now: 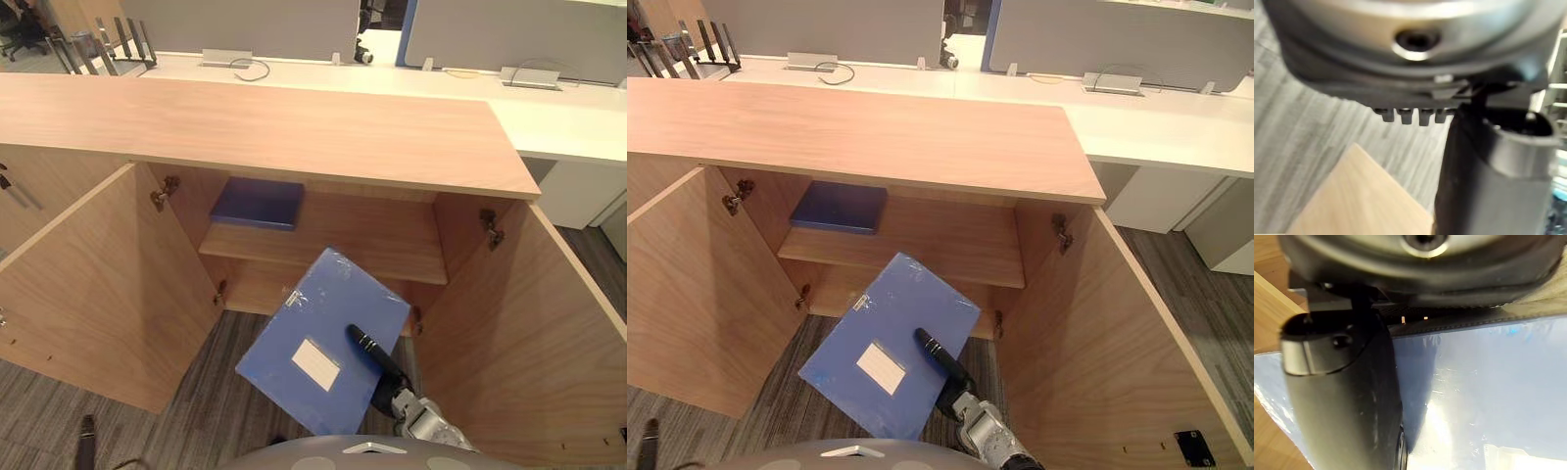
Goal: Walk over to the cabinet, pick up the folder, carry it to the office cabinet, place the folder inside the office cabinet, then close the office cabinet door
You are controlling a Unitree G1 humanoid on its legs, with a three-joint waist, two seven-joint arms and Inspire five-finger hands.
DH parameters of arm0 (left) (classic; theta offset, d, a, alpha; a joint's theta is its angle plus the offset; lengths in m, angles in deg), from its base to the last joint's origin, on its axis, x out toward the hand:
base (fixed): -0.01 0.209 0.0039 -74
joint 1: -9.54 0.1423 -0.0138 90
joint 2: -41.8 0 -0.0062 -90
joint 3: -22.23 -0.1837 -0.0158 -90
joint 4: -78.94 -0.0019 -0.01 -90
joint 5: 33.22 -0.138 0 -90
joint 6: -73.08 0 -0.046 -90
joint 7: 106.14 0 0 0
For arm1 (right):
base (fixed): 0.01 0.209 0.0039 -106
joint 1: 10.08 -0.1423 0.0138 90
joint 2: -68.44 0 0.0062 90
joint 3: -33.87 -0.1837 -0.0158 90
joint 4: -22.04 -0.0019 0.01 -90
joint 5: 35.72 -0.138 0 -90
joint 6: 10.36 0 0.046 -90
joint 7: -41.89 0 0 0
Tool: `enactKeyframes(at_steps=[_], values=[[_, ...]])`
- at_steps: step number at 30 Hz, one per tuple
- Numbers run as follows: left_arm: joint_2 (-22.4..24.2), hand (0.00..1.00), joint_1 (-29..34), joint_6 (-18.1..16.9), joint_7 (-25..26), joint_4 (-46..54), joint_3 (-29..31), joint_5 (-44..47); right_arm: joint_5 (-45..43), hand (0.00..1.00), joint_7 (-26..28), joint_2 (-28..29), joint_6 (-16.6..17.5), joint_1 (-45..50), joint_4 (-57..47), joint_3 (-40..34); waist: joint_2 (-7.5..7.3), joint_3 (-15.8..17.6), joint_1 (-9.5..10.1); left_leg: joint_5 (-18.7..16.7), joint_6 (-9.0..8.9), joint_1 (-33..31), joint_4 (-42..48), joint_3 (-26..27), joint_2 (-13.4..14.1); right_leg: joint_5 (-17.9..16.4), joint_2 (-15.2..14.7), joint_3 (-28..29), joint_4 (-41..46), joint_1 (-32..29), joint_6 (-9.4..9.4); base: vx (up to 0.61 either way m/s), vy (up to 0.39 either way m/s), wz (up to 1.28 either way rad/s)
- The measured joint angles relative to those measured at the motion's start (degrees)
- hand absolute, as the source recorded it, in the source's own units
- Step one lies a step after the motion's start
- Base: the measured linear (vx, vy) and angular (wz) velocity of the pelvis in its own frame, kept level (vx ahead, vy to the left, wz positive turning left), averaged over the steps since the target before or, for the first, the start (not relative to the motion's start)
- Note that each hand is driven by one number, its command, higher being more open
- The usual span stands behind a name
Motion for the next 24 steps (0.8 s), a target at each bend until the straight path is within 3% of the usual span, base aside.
enactKeyframes(at_steps=[6, 14, 15, 16, 24], values=[[1.33, 1.00, -1.37, 2.79, -2.09, -1.16, -3.95, -3.65, 0.02, 0.00, 0.00, -0.18, 0.07, -0.01, -0.02, -0.17, -0.89, -0.29, -0.36, -0.27, -0.35, 0.11, 0.00, 0.73, 0.21, -0.48, 0.21, 0.81, 0.94, -0.68, -0.05, -0.02, -0.004, -0.07], [1.12, 1.00, -1.46, 2.89, -2.79, -2.46, -3.91, -8.32, -0.04, 0.00, -0.04, -0.37, 0.06, 0.01, -0.41, -1.03, -0.15, 0.09, -0.25, -0.58, 0.00, 0.60, 0.01, 1.20, 0.17, -0.80, 0.21, 1.29, 0.96, -0.52, 0.05, 0.00, -0.001, -0.04], [1.13, 1.00, -1.44, 3.39, -2.85, -3.40, -3.93, -10.58, -0.07, 0.00, -0.14, 0.03, 0.17, 0.01, -0.62, -2.50, -0.07, 0.15, -0.25, -0.61, 0.02, 0.67, 0.02, 1.09, 0.16, -0.91, 0.20, 1.15, 0.96, -0.39, 0.06, 0.02, -0.025, 0.17], [1.87, 1.00, -1.15, 6.01, -3.23, -7.42, -6.23, -21.56, -3.43, 0.00, -3.09, 2.29, 4.72, -0.43, -1.18, -13.52, 0.41, 0.40, -0.31, -0.73, 0.05, 0.94, 0.02, 0.34, 0.12, -1.33, 0.13, 0.28, 0.96, 0.21, 0.06, 0.01, -0.027, 0.16], [4.11, 1.00, -1.86, 6.63, -3.16, -8.93, -12.47, -27.23, -5.15, 0.00, -8.28, 3.53, 7.98, -0.75, -0.83, -20.59, 1.00, 1.39, -1.81, -1.55, -0.77, 0.78, 0.82, 0.13, 0.41, -3.11, 0.19, -0.16, 4.11, -0.75, -0.23, -0.01, -0.008, 0.03]])
